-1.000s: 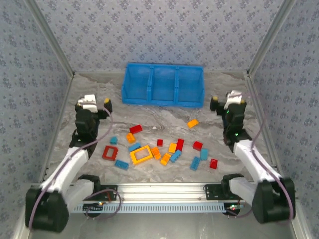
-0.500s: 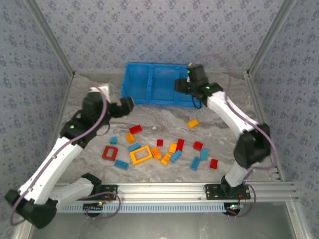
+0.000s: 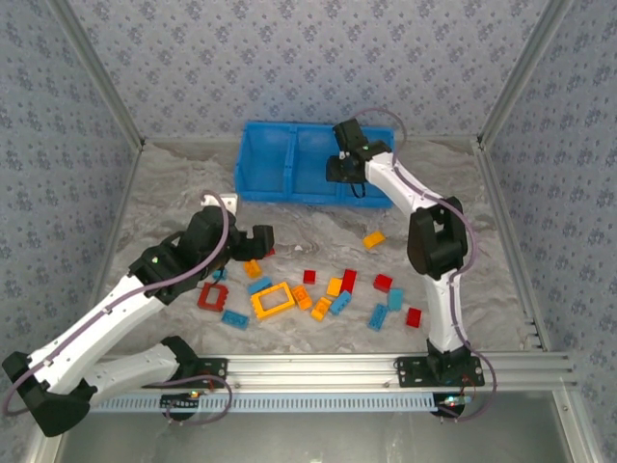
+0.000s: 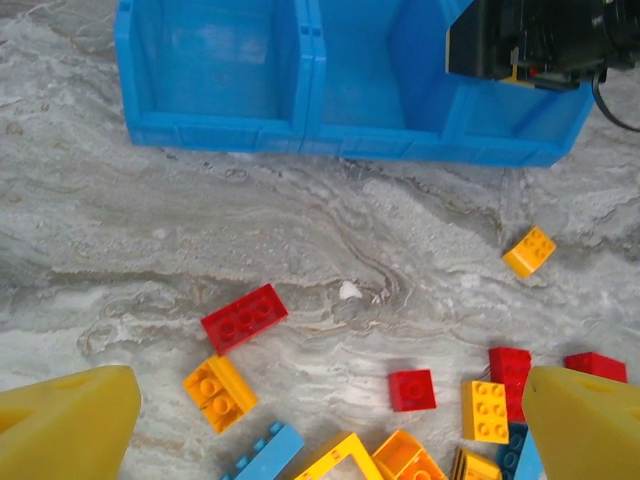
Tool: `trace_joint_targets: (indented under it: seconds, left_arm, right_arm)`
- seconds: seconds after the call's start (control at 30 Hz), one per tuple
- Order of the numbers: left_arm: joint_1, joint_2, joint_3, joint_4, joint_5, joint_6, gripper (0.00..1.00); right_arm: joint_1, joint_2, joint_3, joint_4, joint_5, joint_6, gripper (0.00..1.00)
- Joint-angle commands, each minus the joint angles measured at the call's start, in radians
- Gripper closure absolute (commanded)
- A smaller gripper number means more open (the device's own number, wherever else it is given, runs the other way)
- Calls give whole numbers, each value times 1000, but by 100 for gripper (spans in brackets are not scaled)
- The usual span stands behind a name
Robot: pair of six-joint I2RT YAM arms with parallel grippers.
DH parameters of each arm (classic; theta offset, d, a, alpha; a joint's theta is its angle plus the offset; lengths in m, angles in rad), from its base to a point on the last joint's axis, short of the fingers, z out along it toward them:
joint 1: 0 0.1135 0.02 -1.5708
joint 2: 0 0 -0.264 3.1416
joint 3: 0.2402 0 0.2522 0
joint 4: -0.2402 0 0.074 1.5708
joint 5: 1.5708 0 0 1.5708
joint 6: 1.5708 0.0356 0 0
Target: Sort the legos into containers by color
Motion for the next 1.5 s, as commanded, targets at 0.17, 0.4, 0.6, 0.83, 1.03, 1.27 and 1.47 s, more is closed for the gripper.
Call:
trace_joint_targets:
  seconds: [0.17,0.4,0.6,0.83,1.03,1.27,1.47]
  left_arm:
    - [-20,-90,-41,-49,-52,-35,3]
    - [-22,-114,-60,-52,-56,-46,3]
    - [-22,-110,-61,-44,-51,-53,3]
    - [-25,-112,-61,-41,-42,-62,4]
    - [-29,-111,-65,-32,-38,-68,5]
    - [-36,-73,-114,139,141,-45,4]
    - [-114,33,-146,293,200,-20,3]
  right_arm:
    - [-4,50,53,-90,75,-25,70]
    - [9,-72,-94,-66,105,-1,82]
    - [27,-191,-263,-14,115,86,85]
    - [62,-221,-338,28,119,101,86]
    - [65,-260,-344,16,134,101,69]
    - [64,-495,-470,-37,266,204,43]
    - [62,-633,-711,-39,234,420,42]
